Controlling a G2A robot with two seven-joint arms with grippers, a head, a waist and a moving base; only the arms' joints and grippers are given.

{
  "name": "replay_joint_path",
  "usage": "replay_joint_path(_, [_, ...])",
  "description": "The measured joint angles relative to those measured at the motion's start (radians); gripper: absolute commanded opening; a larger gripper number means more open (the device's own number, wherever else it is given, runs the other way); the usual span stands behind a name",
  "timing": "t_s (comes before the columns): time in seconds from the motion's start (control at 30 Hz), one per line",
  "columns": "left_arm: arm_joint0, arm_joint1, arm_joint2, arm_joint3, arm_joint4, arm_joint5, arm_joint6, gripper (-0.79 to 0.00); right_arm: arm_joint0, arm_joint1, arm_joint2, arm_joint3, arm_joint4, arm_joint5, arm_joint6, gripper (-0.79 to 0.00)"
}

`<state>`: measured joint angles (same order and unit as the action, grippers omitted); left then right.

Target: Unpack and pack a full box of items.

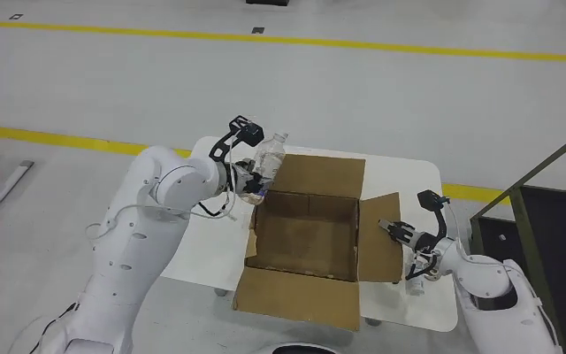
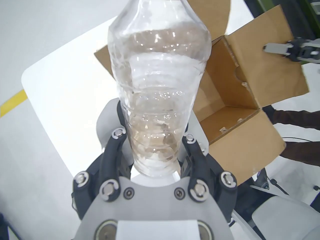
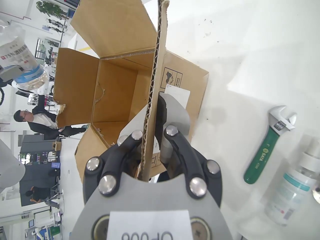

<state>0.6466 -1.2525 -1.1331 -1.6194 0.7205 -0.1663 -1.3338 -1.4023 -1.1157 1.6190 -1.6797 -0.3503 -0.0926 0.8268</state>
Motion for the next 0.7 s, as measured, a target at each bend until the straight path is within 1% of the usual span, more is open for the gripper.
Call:
replay_joint_path(0.13, [-0.033,-0.01,0.025,0.043,-0.147,0.002,-0.014,-0.785,-0.004,0.001,-0.006,-0.011,0.004,0.011,-0.014,-0.785])
replay_joint_path(0.27, [-0.071,-0.028,0.087,0.126,-0.308,0.031,-0.058,-0.785,-0.007,0.004,-0.01,-0.021,0.0,0.025,-0.014,-0.785])
replay_joint_path(0.33, [-0.079,-0.032,0.107,0.151,-0.355,0.033,-0.07,-0.785,-0.007,0.005,-0.012,-0.025,0.0,0.03,-0.015,-0.785])
replay_joint_path(0.7, [-0.079,-0.032,0.107,0.151,-0.351,0.033,-0.069,-0.785,-0.007,0.011,-0.016,-0.043,0.007,0.047,-0.019,-0.785])
